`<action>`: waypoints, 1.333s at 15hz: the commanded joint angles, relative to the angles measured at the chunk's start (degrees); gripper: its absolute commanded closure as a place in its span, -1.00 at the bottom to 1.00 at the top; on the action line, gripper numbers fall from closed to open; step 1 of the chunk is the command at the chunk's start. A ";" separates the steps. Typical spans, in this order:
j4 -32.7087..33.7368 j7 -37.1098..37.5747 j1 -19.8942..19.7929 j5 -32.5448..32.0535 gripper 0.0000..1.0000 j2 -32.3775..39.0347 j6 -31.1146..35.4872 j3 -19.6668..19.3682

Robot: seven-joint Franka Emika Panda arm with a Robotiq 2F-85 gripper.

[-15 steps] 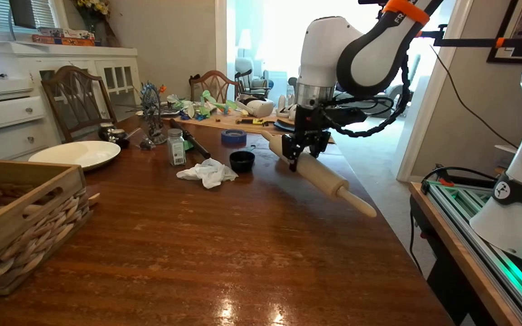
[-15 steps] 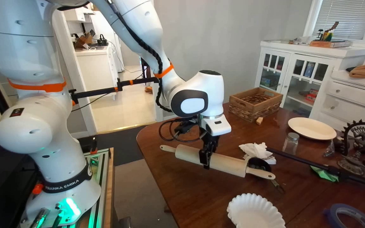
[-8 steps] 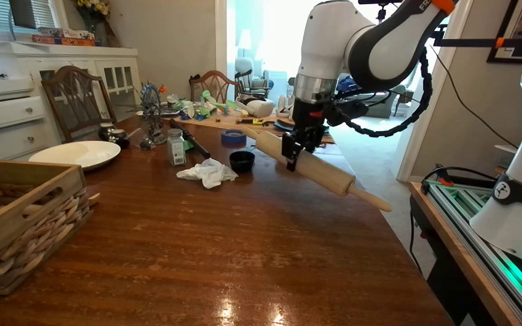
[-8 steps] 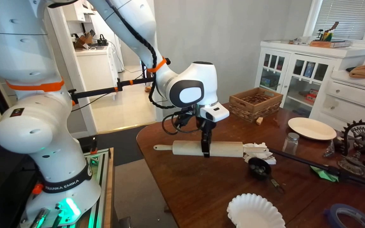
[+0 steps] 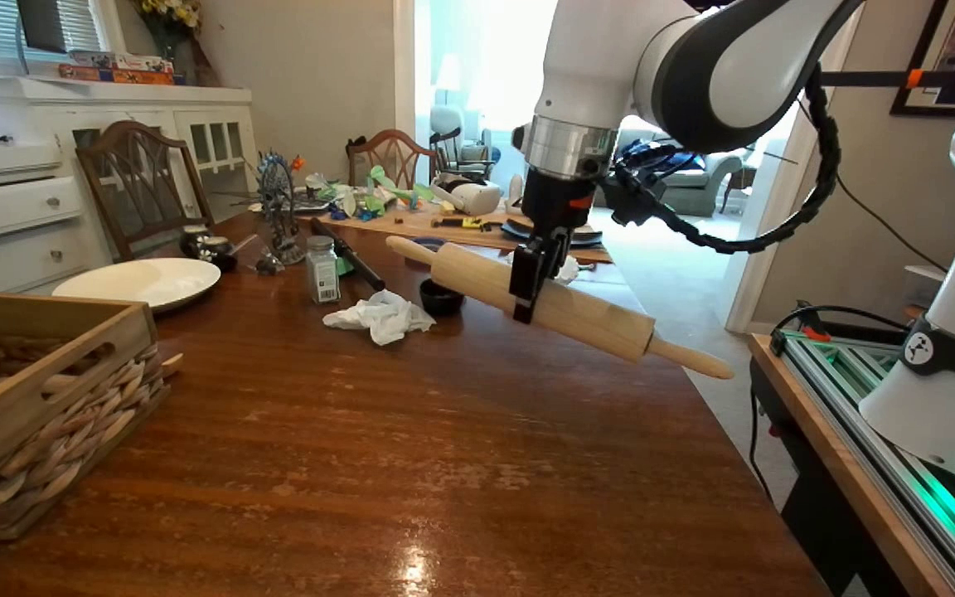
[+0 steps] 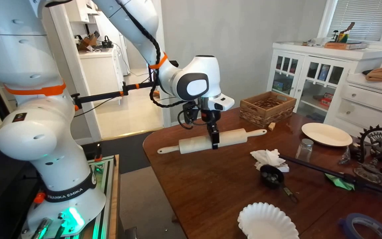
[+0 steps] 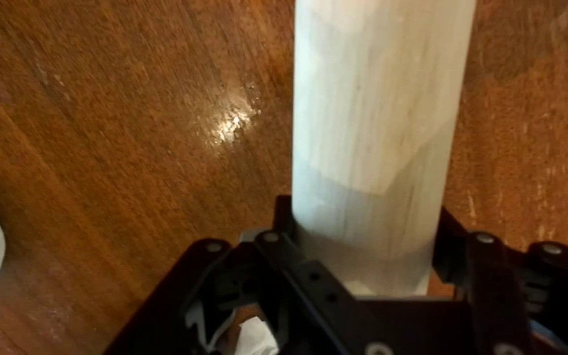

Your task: Move the rolling pin to the left.

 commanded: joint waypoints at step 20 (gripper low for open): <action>4.11 -2.75 3.48 -3.28 0.24 4.02 0.52 3.01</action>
